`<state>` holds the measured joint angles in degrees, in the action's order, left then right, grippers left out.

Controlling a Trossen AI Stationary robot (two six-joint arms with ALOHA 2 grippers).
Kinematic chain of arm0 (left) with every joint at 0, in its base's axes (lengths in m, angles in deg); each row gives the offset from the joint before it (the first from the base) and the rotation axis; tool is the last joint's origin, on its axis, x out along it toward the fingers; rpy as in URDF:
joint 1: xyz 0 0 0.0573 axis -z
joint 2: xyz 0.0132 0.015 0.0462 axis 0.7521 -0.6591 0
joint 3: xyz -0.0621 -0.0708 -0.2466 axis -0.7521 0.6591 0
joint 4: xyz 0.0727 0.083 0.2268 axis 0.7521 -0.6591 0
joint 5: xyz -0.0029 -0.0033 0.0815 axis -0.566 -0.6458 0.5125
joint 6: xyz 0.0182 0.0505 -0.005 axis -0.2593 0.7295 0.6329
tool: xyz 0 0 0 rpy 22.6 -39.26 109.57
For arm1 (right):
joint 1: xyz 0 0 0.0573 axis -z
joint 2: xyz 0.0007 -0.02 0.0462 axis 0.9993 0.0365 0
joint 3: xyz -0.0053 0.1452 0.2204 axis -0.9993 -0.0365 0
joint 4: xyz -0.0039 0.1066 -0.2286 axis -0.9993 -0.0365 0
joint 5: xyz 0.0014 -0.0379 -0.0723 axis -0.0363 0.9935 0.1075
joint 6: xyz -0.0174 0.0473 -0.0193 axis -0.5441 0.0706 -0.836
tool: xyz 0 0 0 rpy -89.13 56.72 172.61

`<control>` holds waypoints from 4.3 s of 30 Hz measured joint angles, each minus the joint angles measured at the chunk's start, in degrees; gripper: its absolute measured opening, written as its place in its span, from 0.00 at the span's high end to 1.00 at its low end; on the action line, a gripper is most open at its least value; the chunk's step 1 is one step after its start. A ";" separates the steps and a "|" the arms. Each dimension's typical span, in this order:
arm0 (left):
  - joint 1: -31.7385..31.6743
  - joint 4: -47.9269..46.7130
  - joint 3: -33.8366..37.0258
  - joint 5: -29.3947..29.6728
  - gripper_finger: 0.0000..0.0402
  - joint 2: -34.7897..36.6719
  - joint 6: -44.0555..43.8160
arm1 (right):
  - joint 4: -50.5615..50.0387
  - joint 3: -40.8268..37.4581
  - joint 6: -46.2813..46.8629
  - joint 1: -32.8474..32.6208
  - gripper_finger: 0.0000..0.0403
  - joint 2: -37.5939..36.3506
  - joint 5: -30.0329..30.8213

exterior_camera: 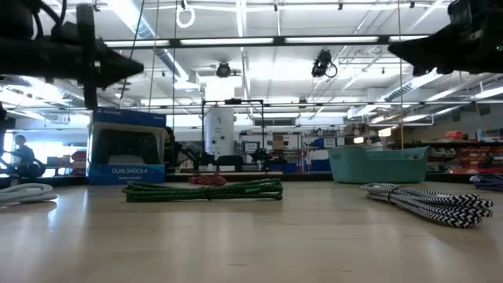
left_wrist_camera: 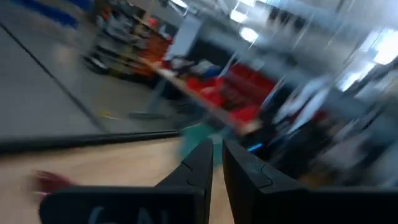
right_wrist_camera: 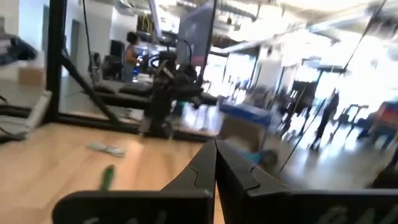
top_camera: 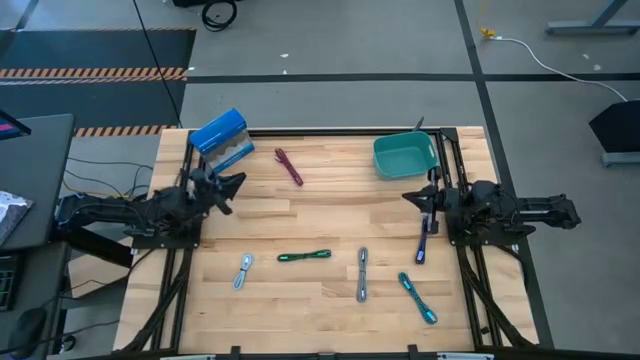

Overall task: Pick and place USB-C Cables
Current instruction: Put the purple charger cable into the green bin

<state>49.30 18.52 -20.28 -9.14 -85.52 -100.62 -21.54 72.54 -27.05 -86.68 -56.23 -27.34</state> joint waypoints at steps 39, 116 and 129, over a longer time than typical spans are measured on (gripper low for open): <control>0.93 -33.82 -82.57 -11.20 0.89 -45.13 14.33 | 32.22 67.08 28.57 1.98 0.96 71.51 24.97; -0.63 -100.58 -82.44 -22.27 0.54 -55.96 -18.79 | -72.30 42.33 94.36 -4.20 0.49 93.31 -15.87; -0.61 -100.57 -82.44 -22.76 0.54 -55.96 -20.94 | -69.55 42.25 89.73 -4.60 0.74 93.44 -14.33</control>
<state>48.69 -82.04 -102.73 -31.90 -141.48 -121.56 -91.09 114.79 62.68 -91.28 37.21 -41.67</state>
